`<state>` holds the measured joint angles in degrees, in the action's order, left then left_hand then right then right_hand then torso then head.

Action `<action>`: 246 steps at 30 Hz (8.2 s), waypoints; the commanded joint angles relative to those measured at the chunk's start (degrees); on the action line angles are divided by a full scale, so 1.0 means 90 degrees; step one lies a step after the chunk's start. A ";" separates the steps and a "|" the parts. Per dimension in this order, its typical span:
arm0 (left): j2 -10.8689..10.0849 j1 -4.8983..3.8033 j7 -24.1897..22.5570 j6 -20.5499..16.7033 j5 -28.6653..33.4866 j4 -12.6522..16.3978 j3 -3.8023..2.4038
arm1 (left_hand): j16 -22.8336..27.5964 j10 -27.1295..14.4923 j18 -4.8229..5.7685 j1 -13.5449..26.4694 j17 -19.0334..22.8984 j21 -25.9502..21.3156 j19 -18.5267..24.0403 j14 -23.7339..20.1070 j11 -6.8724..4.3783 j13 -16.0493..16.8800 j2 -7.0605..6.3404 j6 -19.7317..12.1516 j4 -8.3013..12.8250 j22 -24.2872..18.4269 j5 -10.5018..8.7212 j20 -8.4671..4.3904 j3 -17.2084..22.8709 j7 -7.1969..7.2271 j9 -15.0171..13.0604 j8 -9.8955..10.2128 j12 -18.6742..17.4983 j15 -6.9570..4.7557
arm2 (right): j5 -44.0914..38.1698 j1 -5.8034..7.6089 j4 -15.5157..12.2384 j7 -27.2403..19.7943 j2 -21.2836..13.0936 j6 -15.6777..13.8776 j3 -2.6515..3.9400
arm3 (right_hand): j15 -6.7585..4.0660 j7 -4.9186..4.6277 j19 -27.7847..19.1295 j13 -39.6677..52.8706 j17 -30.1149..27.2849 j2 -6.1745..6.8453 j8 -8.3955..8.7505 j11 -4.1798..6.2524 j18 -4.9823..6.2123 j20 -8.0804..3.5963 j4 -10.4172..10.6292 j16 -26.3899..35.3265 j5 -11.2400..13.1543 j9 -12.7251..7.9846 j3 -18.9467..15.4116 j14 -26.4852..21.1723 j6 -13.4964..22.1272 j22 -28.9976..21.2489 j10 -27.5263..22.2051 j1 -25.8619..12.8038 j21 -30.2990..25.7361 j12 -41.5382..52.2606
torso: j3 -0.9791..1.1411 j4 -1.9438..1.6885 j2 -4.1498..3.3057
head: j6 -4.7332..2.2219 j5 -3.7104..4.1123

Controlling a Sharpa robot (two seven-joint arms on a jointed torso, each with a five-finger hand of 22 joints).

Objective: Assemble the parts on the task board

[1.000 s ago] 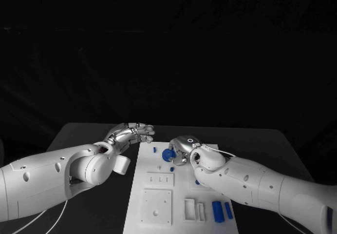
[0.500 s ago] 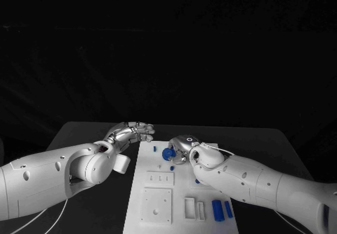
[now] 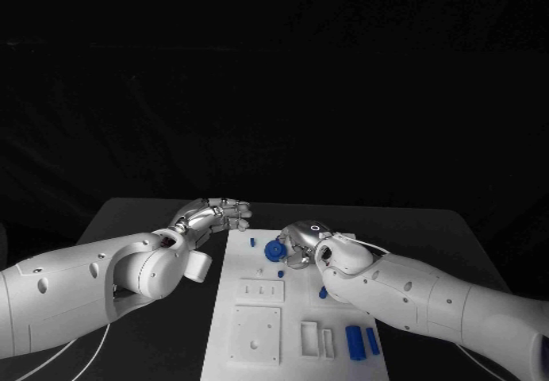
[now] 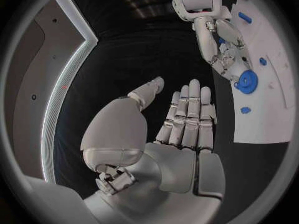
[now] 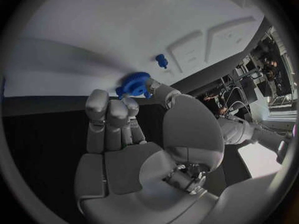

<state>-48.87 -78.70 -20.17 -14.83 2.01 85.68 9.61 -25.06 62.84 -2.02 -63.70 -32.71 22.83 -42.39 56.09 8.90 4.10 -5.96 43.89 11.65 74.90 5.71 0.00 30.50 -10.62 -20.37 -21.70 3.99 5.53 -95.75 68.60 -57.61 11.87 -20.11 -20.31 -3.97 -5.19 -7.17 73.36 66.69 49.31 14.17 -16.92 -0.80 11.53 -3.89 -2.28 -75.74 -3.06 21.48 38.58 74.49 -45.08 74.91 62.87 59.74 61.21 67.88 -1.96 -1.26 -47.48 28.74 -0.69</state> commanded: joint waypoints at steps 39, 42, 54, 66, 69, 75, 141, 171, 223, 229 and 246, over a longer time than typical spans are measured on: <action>-0.0114 -0.0011 -0.0100 0.0091 -0.0006 -0.0183 -0.0003 | -0.0033 0.0254 -0.0013 0.0045 -0.0012 0.0051 0.0048 -0.0032 -0.0053 0.0051 0.0017 0.0085 0.0076 0.0138 -0.0015 -0.0006 0.0022 -0.0014 -0.0032 -0.0001 0.0099 0.0018 | 0.2340 0.0180 -0.0803 -0.2276 -0.2219 -0.0245 0.0437 | 0.0094 -0.0137 -0.0097 -0.0018 0.0081 -0.0253 -0.0142 -0.0124 0.0386 -0.0022 -0.0958 0.0084 -0.0807 0.0086 -0.0508 -0.0016 -0.0205 0.0108 -0.0068 0.0324 -0.0002 -0.0023 | 0.0086 0.0190 0.0076 | -0.0080 0.0006; -0.0106 -0.0010 -0.0104 0.0108 -0.0006 -0.0208 -0.0003 | -0.0032 0.0256 -0.0014 0.0044 -0.0012 0.0052 0.0049 -0.0032 -0.0054 0.0051 0.0018 0.0086 0.0077 0.0138 -0.0014 -0.0006 0.0022 -0.0013 -0.0032 -0.0002 0.0099 0.0018 | 0.2433 0.0180 -0.0418 -0.2467 -0.2264 0.0067 0.0436 | 0.0082 -0.0121 -0.0125 -0.0022 0.0089 -0.0324 -0.0138 -0.0110 0.0386 0.0001 -0.1232 0.0099 -0.1184 0.0087 -0.0650 -0.0019 -0.0203 0.0110 -0.0082 0.0354 0.0003 -0.0028 | 0.0118 0.0236 0.0097 | -0.0075 -0.0002; -0.0061 -0.0006 -0.0105 0.0152 -0.0009 -0.0287 0.0005 | -0.0031 0.0238 -0.0014 0.0038 -0.0012 0.0053 0.0051 -0.0035 -0.0048 0.0044 0.0016 0.0084 0.0090 0.0138 -0.0013 -0.0006 0.0026 -0.0013 -0.0032 0.0002 0.0083 0.0019 | 0.2594 0.0102 0.0453 -0.2634 -0.1986 0.0498 0.0434 | 0.0016 -0.0048 -0.0287 -0.0027 0.0108 -0.0386 -0.0101 -0.0041 0.0386 0.0037 -0.1603 0.0185 -0.2076 0.0085 -0.1184 -0.0083 -0.0102 0.0109 -0.0197 0.0470 -0.0034 -0.0077 | 0.0265 0.0323 0.0103 | -0.0063 -0.0033; 0.0010 0.0005 -0.0110 0.0189 -0.0012 -0.0313 0.0007 | -0.0030 0.0222 -0.0012 0.0040 -0.0011 0.0055 0.0053 -0.0038 -0.0041 0.0038 0.0024 0.0079 0.0094 0.0137 -0.0012 -0.0005 0.0029 -0.0016 -0.0032 0.0006 0.0068 0.0020 | 0.2714 -0.0097 0.1008 -0.2696 -0.1544 0.0502 0.0434 | -0.0001 -0.0030 -0.0299 -0.0024 0.0118 -0.0456 -0.0105 -0.0024 0.0386 0.0046 -0.1596 0.0189 -0.2056 0.0088 -0.1235 -0.0080 -0.0101 0.0108 -0.0198 0.0524 -0.0035 -0.0073 | 0.0361 0.0277 0.0064 | -0.0014 0.0025; 0.0003 0.0005 -0.0096 0.0175 -0.0013 -0.0313 0.0007 | -0.0030 0.0220 -0.0012 0.0041 -0.0011 0.0055 0.0053 -0.0039 -0.0040 0.0037 0.0024 0.0079 0.0095 0.0137 -0.0012 -0.0005 0.0029 -0.0017 -0.0032 0.0007 0.0066 0.0020 | 0.2553 -0.0106 0.1096 -0.2728 -0.1494 0.0491 0.0434 | -0.0006 -0.0029 -0.0297 -0.0023 0.0121 -0.0495 -0.0112 -0.0021 0.0386 0.0048 -0.1592 0.0189 -0.2052 0.0091 -0.1240 -0.0076 -0.0113 0.0107 -0.0196 0.0530 -0.0033 -0.0070 | 0.0370 0.0268 0.0055 | 0.0019 0.0014; -0.0011 0.0005 -0.0095 0.0174 -0.0030 -0.0299 0.0007 | -0.0029 0.0207 -0.0012 0.0048 -0.0011 0.0056 0.0055 -0.0042 -0.0031 0.0032 0.0016 0.0066 0.0100 0.0137 -0.0013 -0.0004 0.0026 -0.0026 -0.0030 0.0016 0.0054 0.0022 | 0.2546 -0.0119 0.1235 -0.2731 -0.1402 0.0535 0.0429 | -0.0005 -0.0027 -0.0296 -0.0023 0.0128 -0.0524 -0.0123 -0.0020 0.0386 0.0057 -0.1587 0.0190 -0.2026 0.0095 -0.1266 -0.0070 -0.0136 0.0107 -0.0194 0.0502 -0.0029 -0.0069 | 0.0373 0.0264 0.0044 | 0.0026 0.0010; -0.0040 0.0003 0.0016 0.0138 -0.0140 -0.0252 0.0005 | -0.0033 0.0254 -0.0011 0.0058 -0.0013 0.0063 0.0059 -0.0042 -0.0044 0.0038 0.0037 0.0082 0.0100 0.0135 -0.0017 -0.0002 0.0040 -0.0023 -0.0038 0.0013 0.0061 0.0022 | 0.2662 -0.0227 0.1205 -0.2432 -0.1166 0.0029 0.0391 | -0.0158 0.0151 -0.0229 -0.0010 0.0289 -0.1023 -0.0635 0.0146 0.0386 0.0030 -0.1216 0.0232 0.0028 0.0335 0.0150 -0.0021 -0.1317 0.0102 -0.0120 0.0277 0.0044 -0.0043 | 0.0369 0.0271 0.0052 | 0.0117 -0.0080; 0.0584 -0.0051 0.2739 0.0279 -0.2310 -0.0553 0.0013 | -0.2116 0.1682 0.0111 0.0819 -0.1015 0.1100 -0.0630 0.0642 -0.0765 0.1127 -0.0158 0.0813 -0.0331 0.0147 -0.0296 -0.0713 -0.0251 0.0293 -0.0129 0.0029 0.0888 -0.0740 | 0.0637 0.0193 -0.1792 0.0094 -0.1107 0.0108 0.0400 | -0.0238 0.0227 -0.0057 0.0016 0.0324 -0.0559 -0.0637 0.0224 0.0386 -0.0070 -0.1013 0.0230 0.0024 0.0424 0.0217 0.0021 -0.1443 0.0046 0.0008 0.0127 0.0059 -0.0014 | 0.0240 0.0305 0.0490 | 0.0113 -0.0330; 0.0779 -0.0020 0.3315 0.0570 -0.3218 -0.0578 0.0112 | -0.1951 0.1398 0.0127 0.1174 -0.0663 0.1040 -0.0262 0.0259 -0.0744 0.1503 -0.0367 0.1128 -0.0904 0.0106 -0.0320 -0.0586 -0.0277 0.0402 -0.0283 -0.0102 0.0900 -0.0564 | 0.0375 0.0025 -0.2436 0.0528 -0.0911 0.0075 0.0399 | -0.0237 0.0226 -0.0019 -0.0010 0.0316 -0.0351 -0.0587 0.0224 0.0386 -0.0086 -0.0742 0.0267 0.0018 0.0457 0.0347 0.0040 -0.1457 0.0017 0.0001 0.0118 0.0022 -0.0060 | 0.0213 0.0269 0.0551 | 0.0188 -0.0336; 0.0821 -0.0020 0.3335 0.0520 -0.3218 -0.0591 0.0141 | -0.1935 0.1380 0.0118 0.1163 -0.0635 0.1036 -0.0265 0.0275 -0.0735 0.1511 -0.0343 0.1104 -0.0909 0.0102 -0.0319 -0.0582 -0.0271 0.0393 -0.0278 -0.0080 0.0879 -0.0560 | 0.0375 0.0025 -0.2437 0.0521 -0.0887 0.0095 0.0399 | -0.0237 0.0226 -0.0018 -0.0008 0.0316 -0.0349 -0.0587 0.0224 0.0386 -0.0086 -0.0737 0.0268 0.0018 0.0458 0.0350 0.0041 -0.1459 0.0016 0.0004 0.0120 0.0022 -0.0058 | 0.0215 0.0274 0.0553 | 0.0189 -0.0339; 0.0840 -0.0019 0.3306 0.0570 -0.3168 -0.0575 0.0141 | -0.1960 0.1358 0.0096 0.1045 -0.0579 0.1058 -0.0323 0.0367 -0.0720 0.1561 -0.0178 0.1084 -0.0850 0.0105 -0.0316 -0.0596 -0.0254 0.0378 -0.0280 -0.0039 0.0825 -0.0586 | 0.0377 0.0014 -0.2467 0.0521 -0.0805 0.0148 0.0395 | -0.0237 0.0226 -0.0016 -0.0011 0.0316 -0.0347 -0.0584 0.0224 0.0386 -0.0086 -0.0721 0.0270 0.0017 0.0460 0.0357 0.0043 -0.1461 0.0015 0.0002 0.0123 0.0020 -0.0063 | 0.0213 0.0274 0.0544 | 0.0188 -0.0311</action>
<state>-41.48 -78.85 9.92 -10.70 -26.75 80.29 10.94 -42.63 75.24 -1.30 -54.40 -37.94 32.16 -45.26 59.39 2.25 18.11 -7.87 53.63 3.77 74.94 3.04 -5.12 28.15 -7.04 -22.80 -22.26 11.64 0.20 -91.64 68.78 -79.79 16.58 -27.48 -19.84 -0.40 -6.94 -3.24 73.28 66.65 52.12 10.36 -22.00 0.93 11.64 -4.18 -9.08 -73.56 -2.88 25.62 41.75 75.04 -56.07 74.91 62.99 60.87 61.56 67.66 0.01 1.21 -42.54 30.37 -3.52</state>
